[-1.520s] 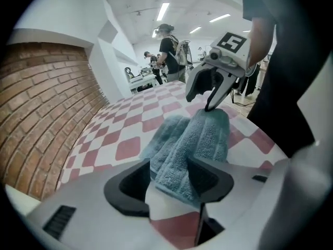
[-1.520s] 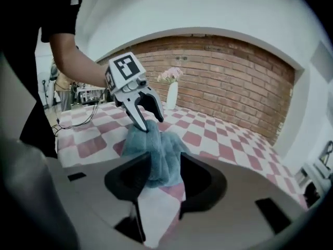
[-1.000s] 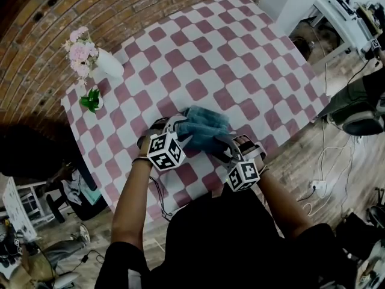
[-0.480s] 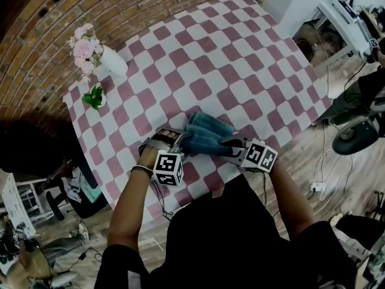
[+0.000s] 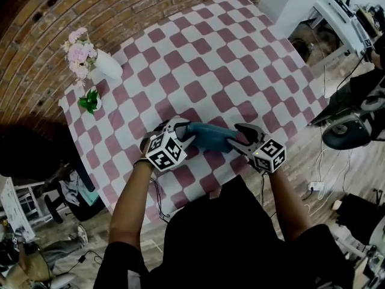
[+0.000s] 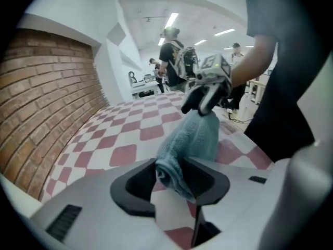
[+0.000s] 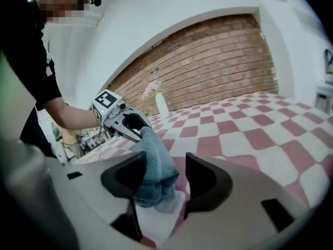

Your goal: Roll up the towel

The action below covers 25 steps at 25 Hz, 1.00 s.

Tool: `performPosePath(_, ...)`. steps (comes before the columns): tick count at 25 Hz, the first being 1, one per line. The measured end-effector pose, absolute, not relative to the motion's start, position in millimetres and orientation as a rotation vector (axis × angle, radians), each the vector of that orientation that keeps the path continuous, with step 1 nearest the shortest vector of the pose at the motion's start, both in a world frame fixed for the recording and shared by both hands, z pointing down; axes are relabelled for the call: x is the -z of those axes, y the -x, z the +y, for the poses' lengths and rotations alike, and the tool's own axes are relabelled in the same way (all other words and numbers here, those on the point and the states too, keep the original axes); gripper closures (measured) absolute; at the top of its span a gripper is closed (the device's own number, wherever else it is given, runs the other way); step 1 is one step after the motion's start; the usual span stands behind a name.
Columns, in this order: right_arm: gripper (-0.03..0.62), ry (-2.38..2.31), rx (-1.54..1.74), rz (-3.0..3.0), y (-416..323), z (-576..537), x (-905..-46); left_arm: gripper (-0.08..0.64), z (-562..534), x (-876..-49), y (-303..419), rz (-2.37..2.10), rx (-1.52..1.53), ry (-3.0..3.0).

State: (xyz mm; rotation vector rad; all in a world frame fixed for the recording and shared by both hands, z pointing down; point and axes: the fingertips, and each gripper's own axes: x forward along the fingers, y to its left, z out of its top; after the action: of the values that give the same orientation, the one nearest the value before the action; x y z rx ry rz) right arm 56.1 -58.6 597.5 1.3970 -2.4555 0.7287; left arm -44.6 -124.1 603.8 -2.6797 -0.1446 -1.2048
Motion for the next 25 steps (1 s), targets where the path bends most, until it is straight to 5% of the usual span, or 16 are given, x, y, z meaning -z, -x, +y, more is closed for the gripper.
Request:
performPosePath(6, 0.365, -1.559, -0.503, -2.19, -79.5, -78.9, -607.4, 0.401, -156.6, -620.2, 21.6, 0.15, 1.286, 2.821)
performPosePath(10, 0.434, -1.533, -0.485, -2.173, -73.7, -78.6, -618.2, 0.395, -158.6, -625.3, 18.6, 0.209, 1.287, 2.82)
performPosePath(25, 0.37, -1.656, -0.41, -2.274, -73.5, -64.9, -556.1, 0.278, -159.3, -585.3, 42.6, 0.47, 1.081, 2.99)
